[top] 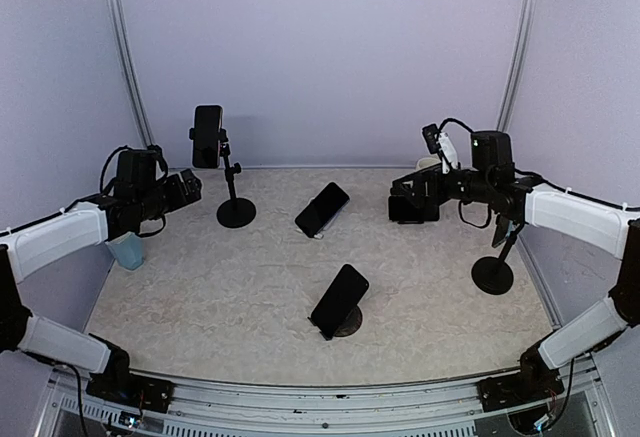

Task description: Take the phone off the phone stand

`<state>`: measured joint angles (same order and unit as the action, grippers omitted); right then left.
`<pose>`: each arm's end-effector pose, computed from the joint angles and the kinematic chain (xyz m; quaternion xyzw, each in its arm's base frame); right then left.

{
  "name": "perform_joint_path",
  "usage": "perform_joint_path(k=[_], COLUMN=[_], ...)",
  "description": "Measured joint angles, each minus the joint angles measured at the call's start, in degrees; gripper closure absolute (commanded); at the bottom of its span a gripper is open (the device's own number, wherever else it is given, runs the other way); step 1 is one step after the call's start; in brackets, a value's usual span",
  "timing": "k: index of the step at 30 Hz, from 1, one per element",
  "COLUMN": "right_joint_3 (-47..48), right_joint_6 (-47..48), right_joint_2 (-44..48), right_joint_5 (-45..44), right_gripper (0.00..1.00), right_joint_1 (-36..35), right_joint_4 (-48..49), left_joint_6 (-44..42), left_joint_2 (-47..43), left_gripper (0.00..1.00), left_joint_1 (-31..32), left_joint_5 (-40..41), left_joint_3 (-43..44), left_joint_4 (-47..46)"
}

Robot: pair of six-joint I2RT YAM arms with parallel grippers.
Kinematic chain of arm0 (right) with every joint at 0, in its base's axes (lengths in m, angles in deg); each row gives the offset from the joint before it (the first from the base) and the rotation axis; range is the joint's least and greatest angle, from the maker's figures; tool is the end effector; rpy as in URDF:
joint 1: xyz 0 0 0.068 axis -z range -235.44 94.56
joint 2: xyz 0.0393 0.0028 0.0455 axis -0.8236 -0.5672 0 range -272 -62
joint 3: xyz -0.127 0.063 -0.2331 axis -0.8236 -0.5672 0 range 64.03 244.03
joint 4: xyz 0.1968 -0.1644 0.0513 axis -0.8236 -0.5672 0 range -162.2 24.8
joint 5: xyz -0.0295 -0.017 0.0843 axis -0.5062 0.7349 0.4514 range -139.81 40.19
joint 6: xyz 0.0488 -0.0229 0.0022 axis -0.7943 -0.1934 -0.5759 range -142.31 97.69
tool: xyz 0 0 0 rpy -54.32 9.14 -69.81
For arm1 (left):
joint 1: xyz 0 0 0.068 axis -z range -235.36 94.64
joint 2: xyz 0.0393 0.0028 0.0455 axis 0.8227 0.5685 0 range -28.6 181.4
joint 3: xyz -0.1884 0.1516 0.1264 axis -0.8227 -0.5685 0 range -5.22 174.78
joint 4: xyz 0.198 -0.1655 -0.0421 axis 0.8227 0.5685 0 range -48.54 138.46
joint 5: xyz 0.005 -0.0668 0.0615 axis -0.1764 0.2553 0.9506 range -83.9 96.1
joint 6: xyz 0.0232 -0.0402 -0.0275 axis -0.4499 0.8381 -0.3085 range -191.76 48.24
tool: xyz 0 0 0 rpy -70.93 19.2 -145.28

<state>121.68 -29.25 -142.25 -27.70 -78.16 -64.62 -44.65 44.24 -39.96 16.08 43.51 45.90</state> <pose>0.2934 0.1374 0.2948 -0.2178 0.7914 0.2941 0.4897 0.2776 -0.0699 0.2684 -0.1316 0.8474 -0.1148 0.5015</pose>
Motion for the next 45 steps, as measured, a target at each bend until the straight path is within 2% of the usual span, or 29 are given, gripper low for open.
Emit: perform_joint_path(k=[6,12,17,22,31,35,45], right_joint_3=[2.1,-1.1,5.3,5.6,5.6,5.6,5.6], right_joint_6=[-0.8,-3.5,-2.7,-2.8,-2.8,-2.5,-2.3], right_joint_2=[0.0,4.0,2.1,2.1,2.1,2.1,2.1], right_joint_5=[-0.4,-3.1,-2.9,-3.0,-2.3,-0.5,3.4], right_gripper=[0.00,0.00,0.00,0.00,0.00,0.00,0.00], right_joint_1=[-0.2,-0.2,-0.1,-0.1,-0.1,-0.1,-0.1], right_joint_4=[1.6,4.2,-0.6,-1.2,-2.7,-3.5,-3.7], left_joint_6=[3.0,2.4,-3.0,-7.0,-11.5,-12.5,-14.8], left_joint_2=[0.2,-1.0,-1.0,0.0,11.6,15.8,20.1], left_gripper=[0.01,0.01,0.01,0.01,0.01,0.01,0.01], left_joint_1=[-0.2,-0.9,-1.2,-1.2,-1.2,-0.9,0.2], left_joint_5=[5.4,10.4,6.3,1.9,-3.3,-3.8,-4.2], left_joint_3=[4.3,5.0,8.0,12.2,25.3,28.7,31.8], left_joint_4=[1.0,1.0,2.3,2.9,6.4,8.7,11.0])
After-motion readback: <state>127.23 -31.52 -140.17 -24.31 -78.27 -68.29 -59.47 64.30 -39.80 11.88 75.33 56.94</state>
